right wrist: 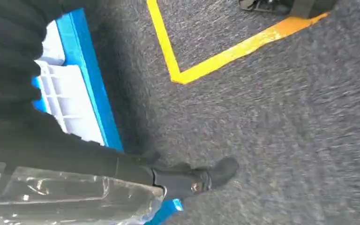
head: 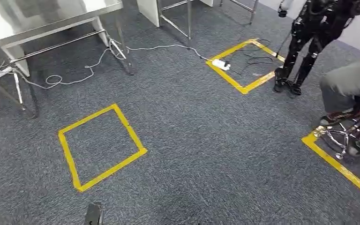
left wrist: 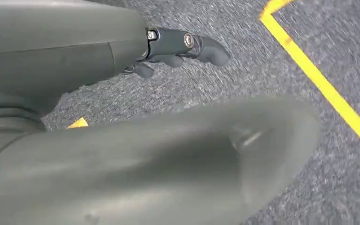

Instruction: Take the parts from the cabinet and place them on the table.

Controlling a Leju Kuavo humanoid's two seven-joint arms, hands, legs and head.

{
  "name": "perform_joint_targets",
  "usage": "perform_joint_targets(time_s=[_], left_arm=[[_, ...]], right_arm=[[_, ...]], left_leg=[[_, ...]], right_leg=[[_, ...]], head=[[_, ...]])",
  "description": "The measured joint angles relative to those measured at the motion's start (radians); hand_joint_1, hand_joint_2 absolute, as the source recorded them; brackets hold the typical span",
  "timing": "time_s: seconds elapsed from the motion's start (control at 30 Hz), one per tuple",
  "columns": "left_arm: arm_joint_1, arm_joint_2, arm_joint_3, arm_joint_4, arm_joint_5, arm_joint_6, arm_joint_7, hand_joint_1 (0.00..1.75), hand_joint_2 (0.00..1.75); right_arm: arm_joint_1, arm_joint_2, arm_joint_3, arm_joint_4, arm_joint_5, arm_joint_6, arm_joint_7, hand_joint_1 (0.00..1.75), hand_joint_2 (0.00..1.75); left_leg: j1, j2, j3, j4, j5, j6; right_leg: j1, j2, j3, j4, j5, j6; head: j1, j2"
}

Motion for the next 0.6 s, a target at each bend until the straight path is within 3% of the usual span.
perform_joint_targets(time_s=[0.03, 0.07, 0.1, 0.13, 0.17, 0.2, 0.27, 0.3, 0.33, 0.37, 0.43, 0.47, 0.5, 0.57, 0.6], left_arm=[[0.001, 0.0, 0.0, 0.0, 0.0, 0.0, 0.0, 0.0, 0.0], [0.005, 0.0, 0.0, 0.001, 0.0, 0.001, 0.0, 0.0, 0.0], [0.009, 0.001, 0.0, 0.002, 0.0, 0.002, 0.0, 0.0, 0.0], [0.011, 0.002, 0.0, 0.002, 0.0, 0.003, 0.0, 0.0, 0.0], [0.012, 0.002, 0.0, 0.002, 0.001, 0.006, 0.0, 0.0, 0.0], [0.013, 0.002, 0.0, 0.002, 0.002, 0.008, 0.0, 0.0, 0.0], [0.014, 0.002, 0.0, 0.002, 0.002, 0.01, 0.0, 0.0, 0.0], [0.013, 0.003, 0.0, 0.002, 0.002, 0.011, 0.0, 0.0, 0.0], [0.013, 0.01, 0.0, 0.002, 0.002, 0.012, 0.0, 0.0, 0.0], [0.014, 0.006, 0.0, 0.002, 0.001, 0.012, -0.001, 0.0, 0.0], [0.014, 0.006, 0.0, 0.002, 0.002, 0.012, -0.001, 0.0, 0.0], [0.014, 0.006, 0.0, 0.002, 0.002, 0.013, -0.001, 0.0, 0.0], [0.014, 0.005, 0.0, 0.002, 0.001, 0.013, -0.001, 0.0, 0.0], [0.014, 0.003, 0.001, 0.002, 0.001, 0.014, -0.001, 0.0, 0.0], [0.017, 0.003, 0.001, 0.002, 0.001, 0.014, -0.001, 0.0, 0.0]], right_arm=[[0.0, -0.002, 0.0, 0.0, 0.0, 0.0, 0.0, 0.0, 1.75], [-0.001, -0.002, 0.0, 0.0, 0.0, 0.0, 0.0, 0.0, 1.75], [-0.003, -0.002, 0.0, 0.0, 0.0, 0.0, 0.0, 0.0, 1.75], [-0.003, 0.0, 0.0, 0.0, 0.0, -0.004, 0.0, 0.0, 1.75], [0.0, 0.0, -0.001, 0.0, -0.005, -0.018, 0.004, 0.0, 1.75], [0.003, -0.001, -0.004, 0.0, -0.004, -0.024, 0.008, 0.0, 1.75], [0.004, -0.004, -0.004, 0.0, 0.0, -0.011, 0.01, 0.0, 1.75], [0.003, -0.003, -0.005, 0.0, 0.0, -0.006, 0.01, 0.0, 1.75], [0.003, 0.002, -0.006, 0.0, 0.0, 0.0, 0.01, 0.0, 1.75], [0.003, -0.002, -0.006, 0.0, -0.002, 0.0, 0.01, 0.0, 1.75], [0.004, -0.002, -0.007, 0.0, -0.003, 0.0, 0.011, 0.0, 1.75], [0.004, -0.002, -0.007, 0.0, -0.003, 0.0, 0.011, 0.0, 1.75], [0.004, -0.002, -0.007, 0.0, -0.002, 0.0, 0.015, 0.0, 1.75], [0.001, -0.004, -0.007, 0.0, 0.005, -0.004, 0.021, 0.0, 1.75], [0.001, -0.007, -0.007, 0.0, 0.006, -0.005, 0.022, 0.0, 1.75]], left_leg=[[0.0, -0.035, -0.015, 0.039, -0.034, 0.002], [-0.003, -0.067, -0.054, 0.135, -0.096, 0.005], [-0.004, -0.078, -0.094, 0.225, -0.137, 0.008], [-0.005, -0.08, -0.125, 0.291, -0.157, 0.013], [-0.007, -0.082, -0.135, 0.308, -0.153, 0.019], [-0.011, -0.082, -0.121, 0.273, -0.122, 0.029], [-0.021, -0.086, -0.045, 0.113, -0.032, 0.055], [-0.03, -0.096, -0.003, 0.026, 0.003, 0.075], [-0.034, -0.096, -0.003, 0.023, -0.001, 0.082], [-0.041, -0.094, -0.004, 0.014, 0.005, 0.089], [-0.049, -0.092, -0.006, 0.01, 0.01, 0.096], [-0.049, -0.09, -0.002, -0.009, 0.022, 0.102], [-0.035, -0.082, 0.012, -0.039, 0.045, 0.093], [-0.038, -0.08, 0.006, -0.049, 0.058, 0.1], [-0.038, -0.074, 0.003, -0.048, 0.06, 0.097]], right_leg=[[0.003, 0.007, -0.002, 0.0, 0.003, -0.007], [0.01, 0.023, -0.006, 0.0, 0.005, -0.016], [0.018, 0.035, -0.01, 0.001, 0.008, -0.021], [0.026, 0.044, -0.013, 0.001, 0.009, -0.024], [0.033, 0.055, -0.013, 0.001, 0.012, -0.027], [0.039, 0.064, -0.012, 0.001, 0.011, -0.027], [0.047, 0.079, -0.009, 0.001, 0.014, -0.03], [0.049, 0.083, -0.007, 0.0, 0.014, -0.031], [0.054, 0.084, -0.007, 0.0, 0.016, -0.027], [0.047, 0.084, -0.01, 0.0, 0.017, -0.026], [0.044, 0.085, -0.012, -0.005, 0.023, -0.015], [0.052, 0.086, -0.011, -0.014, 0.029, -0.007], [0.053, 0.069, -0.021, 0.004, 0.021, -0.009], [0.051, 0.044, -0.08, 0.116, -0.048, -0.019], [0.048, 0.04, -0.11, 0.19, -0.079, -0.019]], head=[[0.001, 0.0], [-0.003, 0.0], [-0.005, 0.0], [-0.005, 0.0], [-0.005, 0.0], [-0.005, 0.0], [-0.005, 0.0], [-0.005, 0.0], [0.005, 0.0], [0.002, 0.0], [0.0, 0.0], [-0.001, 0.0], [0.002, 0.0], [0.003, 0.0], [0.003, 0.0]])
